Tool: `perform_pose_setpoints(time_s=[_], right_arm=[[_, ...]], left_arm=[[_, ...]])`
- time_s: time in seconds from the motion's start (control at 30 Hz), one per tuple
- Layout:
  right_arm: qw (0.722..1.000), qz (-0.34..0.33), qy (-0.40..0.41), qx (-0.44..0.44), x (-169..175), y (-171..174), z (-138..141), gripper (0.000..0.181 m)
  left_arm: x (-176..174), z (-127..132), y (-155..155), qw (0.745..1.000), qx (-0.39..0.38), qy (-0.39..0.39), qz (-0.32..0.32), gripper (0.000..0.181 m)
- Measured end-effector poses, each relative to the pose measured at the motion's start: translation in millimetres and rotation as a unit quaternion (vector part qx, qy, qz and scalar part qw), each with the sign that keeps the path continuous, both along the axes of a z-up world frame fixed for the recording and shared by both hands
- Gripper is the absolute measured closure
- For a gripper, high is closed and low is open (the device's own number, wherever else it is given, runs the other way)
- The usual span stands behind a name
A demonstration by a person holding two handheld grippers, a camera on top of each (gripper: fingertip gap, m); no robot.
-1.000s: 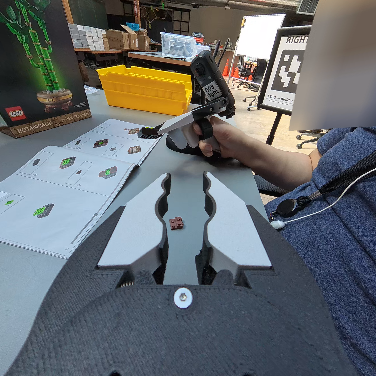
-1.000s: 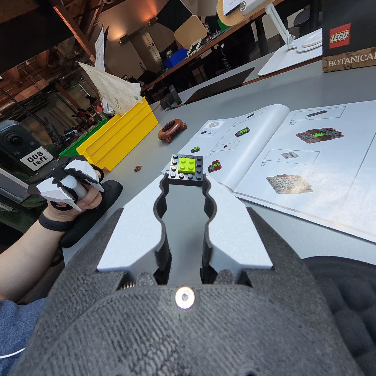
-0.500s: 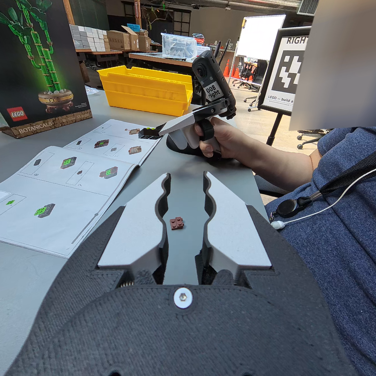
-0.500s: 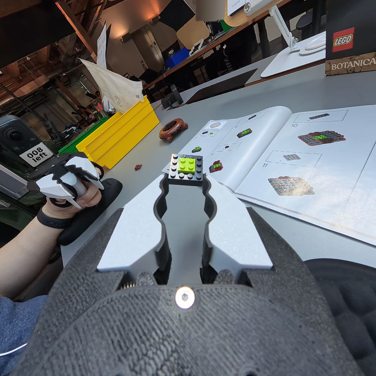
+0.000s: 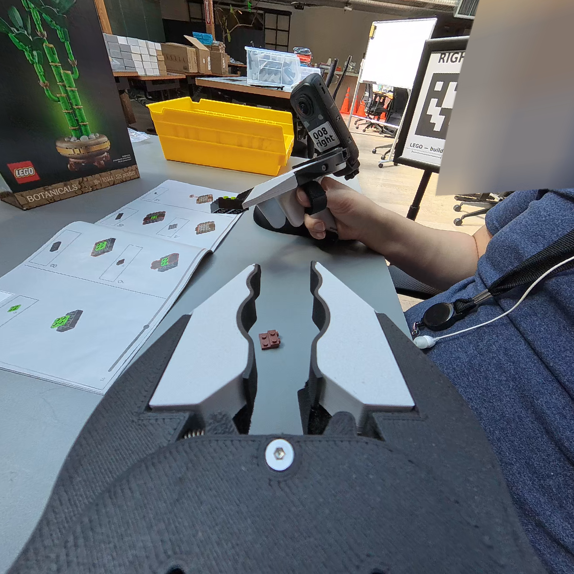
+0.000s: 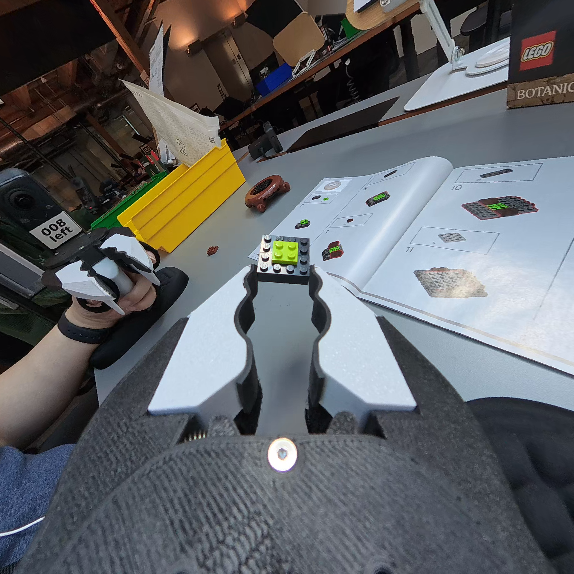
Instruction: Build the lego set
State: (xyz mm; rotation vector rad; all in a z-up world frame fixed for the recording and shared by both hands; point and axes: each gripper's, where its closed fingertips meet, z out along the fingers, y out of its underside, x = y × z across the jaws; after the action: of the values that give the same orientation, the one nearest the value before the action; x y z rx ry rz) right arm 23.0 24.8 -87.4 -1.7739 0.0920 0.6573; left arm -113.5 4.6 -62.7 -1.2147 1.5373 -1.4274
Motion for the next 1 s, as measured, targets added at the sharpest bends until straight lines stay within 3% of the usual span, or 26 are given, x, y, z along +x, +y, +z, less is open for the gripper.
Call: perform_pose_setpoints(time_s=[1.0], right_arm=[[1.000,0.002,-0.010,-0.005,-1.9,0.6,-2.6,0.149]], left_arm=[[-0.7,0.2,-0.9,1.000,0.005,0.001,0.000,0.151]])
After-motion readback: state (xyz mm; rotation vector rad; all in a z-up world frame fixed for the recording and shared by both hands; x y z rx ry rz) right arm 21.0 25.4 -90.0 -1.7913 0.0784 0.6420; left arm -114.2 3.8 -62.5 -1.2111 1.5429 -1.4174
